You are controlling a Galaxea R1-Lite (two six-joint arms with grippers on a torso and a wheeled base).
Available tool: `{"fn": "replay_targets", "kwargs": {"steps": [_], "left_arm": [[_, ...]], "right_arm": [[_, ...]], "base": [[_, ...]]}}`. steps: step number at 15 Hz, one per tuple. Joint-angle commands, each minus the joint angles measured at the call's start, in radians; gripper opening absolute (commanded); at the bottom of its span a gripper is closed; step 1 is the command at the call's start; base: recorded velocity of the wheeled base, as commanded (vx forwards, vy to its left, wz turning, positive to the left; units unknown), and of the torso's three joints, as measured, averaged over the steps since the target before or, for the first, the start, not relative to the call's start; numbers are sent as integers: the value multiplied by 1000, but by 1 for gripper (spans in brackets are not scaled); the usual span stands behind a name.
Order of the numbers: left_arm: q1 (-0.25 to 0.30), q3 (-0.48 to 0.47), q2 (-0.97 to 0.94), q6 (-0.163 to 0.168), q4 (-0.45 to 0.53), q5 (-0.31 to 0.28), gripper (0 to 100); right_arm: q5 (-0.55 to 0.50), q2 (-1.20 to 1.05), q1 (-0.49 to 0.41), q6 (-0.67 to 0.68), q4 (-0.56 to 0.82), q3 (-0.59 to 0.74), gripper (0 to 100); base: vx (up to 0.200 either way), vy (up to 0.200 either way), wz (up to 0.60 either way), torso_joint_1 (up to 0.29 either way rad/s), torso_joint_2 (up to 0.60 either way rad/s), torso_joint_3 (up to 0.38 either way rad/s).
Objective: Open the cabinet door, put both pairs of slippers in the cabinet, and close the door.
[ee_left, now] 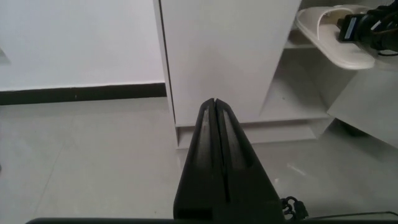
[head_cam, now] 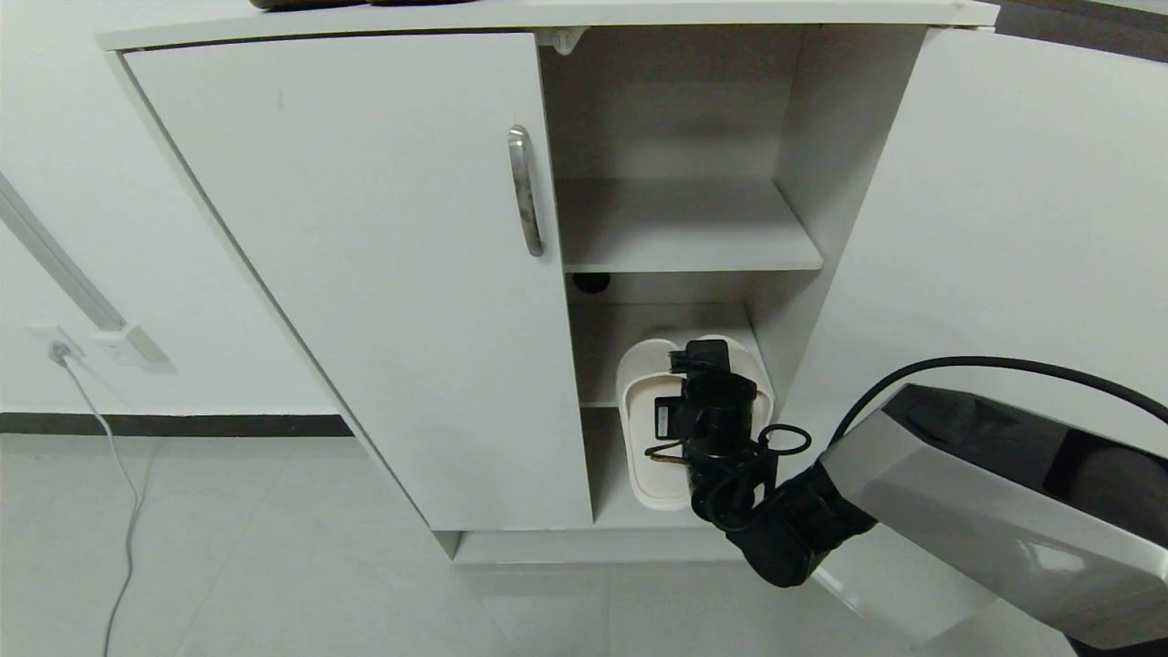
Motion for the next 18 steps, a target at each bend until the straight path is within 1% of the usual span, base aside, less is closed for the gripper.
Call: {"fn": "replay_targets", "kwargs": {"steps": [1,4,12,14,15,17,18], "left_arm": [[0,0,0,1,0,0,0],[0,0,0,0,0,0,0],[0,-2,2,-3,-1,2,0],[0,0,0,-5,-1,2,0],[0,0,0,-5,0,2,0],[0,0,0,-5,-1,2,0],[0,-2,0,-5,0,2,0]], "right_arm": [[2,5,0,0,0,0,0],[3,12,0,3,-2,0,0],[8,63,0,7,-38,-3,0],[42,66,-10,5,-38,-5,0],[79,78,-14,2,-32,-14,0],[83,97,-22,0,-21,-54,0],[83,112,-33,0,9,-97,0]], "base": [[200,0,0,2,2,2],[200,0,0,2,5,1],[0,0,0,0,0,0],[0,0,0,0,0,0],[0,0,0,0,0,0],[0,0,0,0,0,0],[0,0,0,0,0,0]]}}
